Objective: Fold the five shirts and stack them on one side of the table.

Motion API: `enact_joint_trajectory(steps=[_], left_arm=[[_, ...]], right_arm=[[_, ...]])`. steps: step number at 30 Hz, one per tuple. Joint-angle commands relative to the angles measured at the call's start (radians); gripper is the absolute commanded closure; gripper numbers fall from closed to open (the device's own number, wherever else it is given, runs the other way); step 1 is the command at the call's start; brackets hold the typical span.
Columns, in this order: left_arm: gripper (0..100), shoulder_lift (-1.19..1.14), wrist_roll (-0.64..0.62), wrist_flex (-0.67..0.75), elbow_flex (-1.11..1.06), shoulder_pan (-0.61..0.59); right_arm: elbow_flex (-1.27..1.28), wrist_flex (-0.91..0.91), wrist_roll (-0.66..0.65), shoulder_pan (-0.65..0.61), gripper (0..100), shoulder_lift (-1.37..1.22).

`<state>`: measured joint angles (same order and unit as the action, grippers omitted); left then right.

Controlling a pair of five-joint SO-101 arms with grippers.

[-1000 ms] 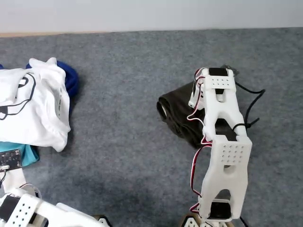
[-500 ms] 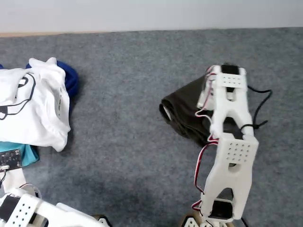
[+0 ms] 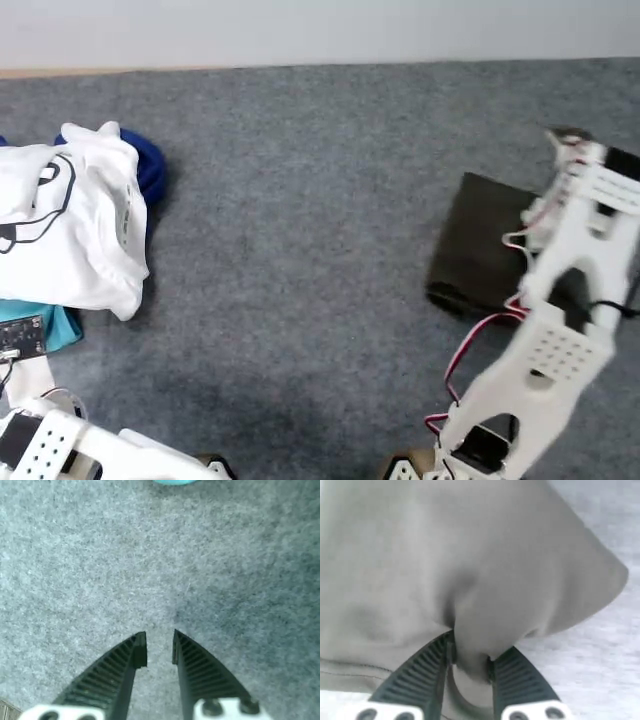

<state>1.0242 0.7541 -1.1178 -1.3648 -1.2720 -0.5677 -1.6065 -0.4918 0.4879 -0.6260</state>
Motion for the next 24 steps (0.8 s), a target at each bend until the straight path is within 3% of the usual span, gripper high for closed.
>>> enact_joint_trajectory(steps=[1,13,24], left_arm=[[90,0.014,0.009,0.012,0.012,0.000],[90,0.014,0.008,0.012,0.012,0.002],[90,0.014,0.008,0.011,0.012,0.008]], right_arm=[[-0.058,0.064,-0.117,0.127,98.9,0.074],[-0.058,0.278,-0.350,0.418,98.9,-0.025],[-0.058,0.328,-0.402,0.495,98.0,-0.027]])
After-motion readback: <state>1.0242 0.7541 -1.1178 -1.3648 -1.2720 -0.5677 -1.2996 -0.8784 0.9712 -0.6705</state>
